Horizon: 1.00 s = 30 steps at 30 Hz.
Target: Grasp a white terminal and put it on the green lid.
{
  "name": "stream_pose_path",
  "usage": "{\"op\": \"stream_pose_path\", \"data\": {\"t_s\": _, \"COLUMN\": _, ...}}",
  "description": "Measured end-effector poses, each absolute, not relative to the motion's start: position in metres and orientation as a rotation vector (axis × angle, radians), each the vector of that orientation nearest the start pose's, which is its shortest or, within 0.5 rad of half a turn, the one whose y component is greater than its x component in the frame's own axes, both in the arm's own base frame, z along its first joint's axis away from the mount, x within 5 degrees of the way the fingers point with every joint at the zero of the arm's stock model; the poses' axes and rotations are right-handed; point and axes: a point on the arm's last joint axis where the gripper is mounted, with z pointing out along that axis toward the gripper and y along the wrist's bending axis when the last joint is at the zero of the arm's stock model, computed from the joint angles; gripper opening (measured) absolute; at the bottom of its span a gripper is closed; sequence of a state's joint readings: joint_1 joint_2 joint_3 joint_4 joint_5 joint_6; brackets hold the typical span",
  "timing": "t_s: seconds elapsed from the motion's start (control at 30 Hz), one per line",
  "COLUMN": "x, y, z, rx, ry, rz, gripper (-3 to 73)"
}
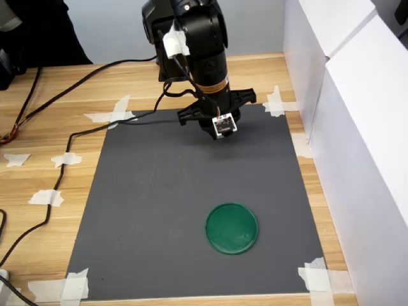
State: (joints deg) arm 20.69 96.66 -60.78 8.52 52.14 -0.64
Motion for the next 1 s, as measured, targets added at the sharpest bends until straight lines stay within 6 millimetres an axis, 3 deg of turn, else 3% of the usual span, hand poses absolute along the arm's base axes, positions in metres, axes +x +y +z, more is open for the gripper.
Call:
{"op": "stream_pose_path", "data": {"t_s": 0.23, "x": 0.313, "y": 0.123, "z": 0.232, "rx": -0.47, "ry": 2.881, "rz": 0.195, "gripper": 32.1}}
{"op": "stream_pose_path", "data": {"t_s": 0.43, "x": 0.349, "y": 0.108, "z": 0.236, "rx": -0.408, "ry": 2.841, "rz": 0.14, "gripper": 32.1}}
{"op": "stream_pose_path", "data": {"t_s": 0.77, "x": 0.407, "y": 0.114, "z": 0.215, "rx": -0.432, "ry": 2.833, "rz": 0.128, "gripper": 32.1}}
{"op": "stream_pose_path", "data": {"t_s": 1.0, "x": 0.434, "y": 0.12, "z": 0.196, "rx": -0.442, "ry": 2.84, "rz": 0.111, "gripper": 32.1}}
